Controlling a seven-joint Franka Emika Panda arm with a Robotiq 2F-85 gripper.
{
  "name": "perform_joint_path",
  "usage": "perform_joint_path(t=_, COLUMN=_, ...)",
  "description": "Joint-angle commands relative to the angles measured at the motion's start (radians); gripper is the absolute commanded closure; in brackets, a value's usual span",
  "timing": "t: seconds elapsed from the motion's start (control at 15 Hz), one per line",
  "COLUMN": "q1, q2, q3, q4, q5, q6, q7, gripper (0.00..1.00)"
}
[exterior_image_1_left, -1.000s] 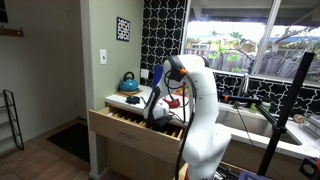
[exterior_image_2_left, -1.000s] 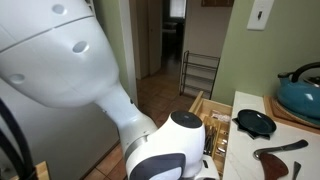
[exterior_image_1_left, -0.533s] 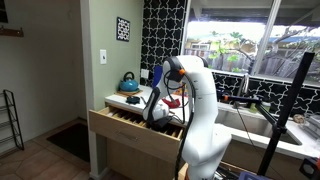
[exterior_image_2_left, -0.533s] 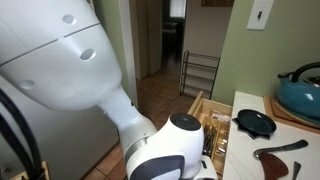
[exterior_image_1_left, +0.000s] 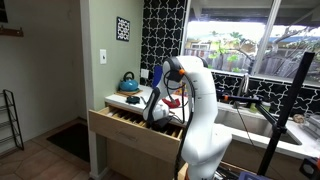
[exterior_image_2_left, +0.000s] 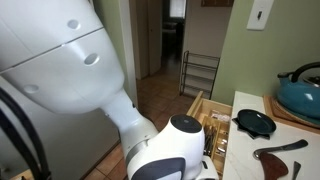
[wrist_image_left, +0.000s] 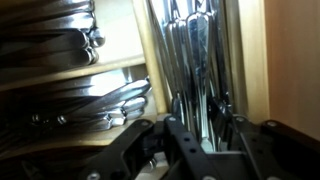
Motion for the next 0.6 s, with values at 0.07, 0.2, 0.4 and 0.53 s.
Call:
perform_joint_path(t=0.07, q1=-0.023, q2=0.042, q3=0.032, q4=0.004, q5=0.014, q6=0.025, q7=-0.029, gripper=0.5)
perform_joint_path(t=0.2, q1=-0.022, q2=0.044, q3=0.032, q4=0.005, q5=0.011, q6=0.02, q7=-0.028, gripper=0.76)
perform_joint_path(t=0.4, q1=-0.021, q2=0.054, q3=0.03, q4=0.009, q5=0.002, q6=0.023, q7=-0.03, gripper=0.95)
perform_joint_path(t=0.53, q1=-0.015, q2=0.059, q3=0.024, q4=0.013, q5=-0.01, q6=0.016, q7=-0.031, gripper=0.61)
